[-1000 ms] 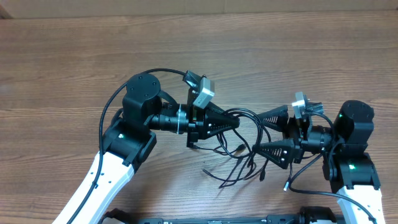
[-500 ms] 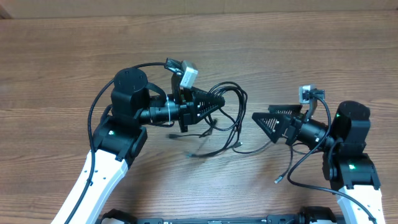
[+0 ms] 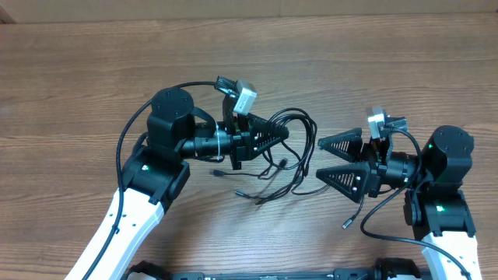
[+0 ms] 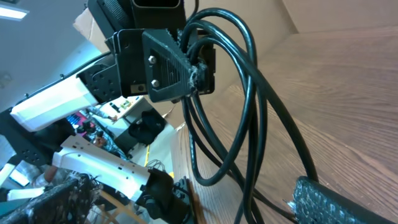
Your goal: Untangle cables
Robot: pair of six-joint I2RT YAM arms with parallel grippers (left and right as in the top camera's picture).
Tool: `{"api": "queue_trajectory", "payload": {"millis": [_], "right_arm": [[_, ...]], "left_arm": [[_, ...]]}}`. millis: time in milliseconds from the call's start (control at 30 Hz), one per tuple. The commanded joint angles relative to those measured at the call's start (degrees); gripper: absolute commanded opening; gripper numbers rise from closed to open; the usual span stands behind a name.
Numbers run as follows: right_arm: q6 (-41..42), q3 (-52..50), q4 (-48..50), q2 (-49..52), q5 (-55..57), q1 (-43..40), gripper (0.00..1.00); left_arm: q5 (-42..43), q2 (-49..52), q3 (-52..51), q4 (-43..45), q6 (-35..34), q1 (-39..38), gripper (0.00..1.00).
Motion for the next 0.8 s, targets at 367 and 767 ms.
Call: {"api": "queue_trajectory", "payload": {"millis": [367, 767], "right_arm": [[-0.04, 0.55, 0.28, -0.20, -1.68, 0.00, 1.00], [-0.02, 0.55, 0.28, -0.20, -1.68, 0.00, 0.25]], "left_arm": [[-3.48, -0.72, 0.92, 3.39, -2.75, -5.75, 0.04], [-5.07, 0.94, 0.92, 3.74, -2.93, -9.70, 0.04]]}}
